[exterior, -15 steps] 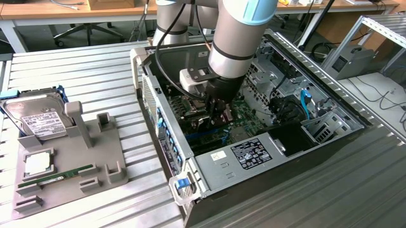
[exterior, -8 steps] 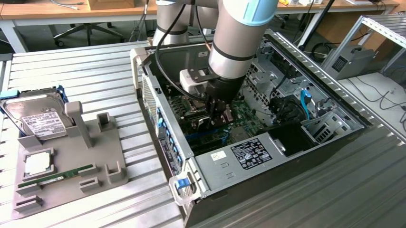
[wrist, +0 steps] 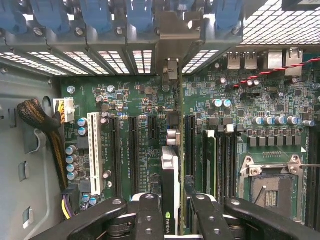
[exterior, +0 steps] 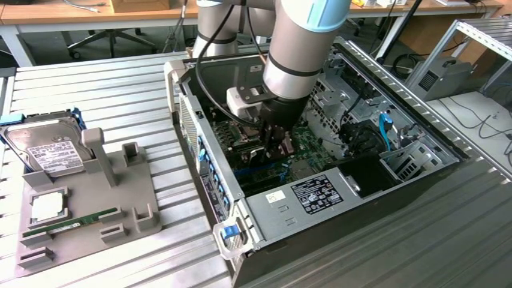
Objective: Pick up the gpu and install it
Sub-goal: 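Insert the gpu into the slot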
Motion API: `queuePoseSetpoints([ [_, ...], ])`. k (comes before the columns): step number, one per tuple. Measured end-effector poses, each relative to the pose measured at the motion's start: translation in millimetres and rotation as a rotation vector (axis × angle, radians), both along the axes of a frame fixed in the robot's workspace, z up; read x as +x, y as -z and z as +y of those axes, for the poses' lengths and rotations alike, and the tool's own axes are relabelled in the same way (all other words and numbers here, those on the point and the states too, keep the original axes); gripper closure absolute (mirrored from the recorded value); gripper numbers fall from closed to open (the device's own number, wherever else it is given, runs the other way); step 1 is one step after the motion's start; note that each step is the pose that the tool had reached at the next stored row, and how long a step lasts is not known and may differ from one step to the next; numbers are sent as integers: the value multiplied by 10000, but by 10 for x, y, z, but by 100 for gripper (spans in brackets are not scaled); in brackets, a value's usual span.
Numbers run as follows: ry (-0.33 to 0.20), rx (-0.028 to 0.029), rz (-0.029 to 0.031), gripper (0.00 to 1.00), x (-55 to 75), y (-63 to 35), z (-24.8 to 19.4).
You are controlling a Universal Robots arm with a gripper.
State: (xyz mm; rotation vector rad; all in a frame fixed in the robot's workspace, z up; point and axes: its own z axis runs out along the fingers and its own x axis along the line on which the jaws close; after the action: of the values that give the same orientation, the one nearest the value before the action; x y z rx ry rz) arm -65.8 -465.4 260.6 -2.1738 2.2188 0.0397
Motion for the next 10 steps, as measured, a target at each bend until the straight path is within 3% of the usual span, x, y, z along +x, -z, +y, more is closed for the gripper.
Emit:
queuePoseSetpoints([
  [10,306,-2,1,73,10,-9,-2],
])
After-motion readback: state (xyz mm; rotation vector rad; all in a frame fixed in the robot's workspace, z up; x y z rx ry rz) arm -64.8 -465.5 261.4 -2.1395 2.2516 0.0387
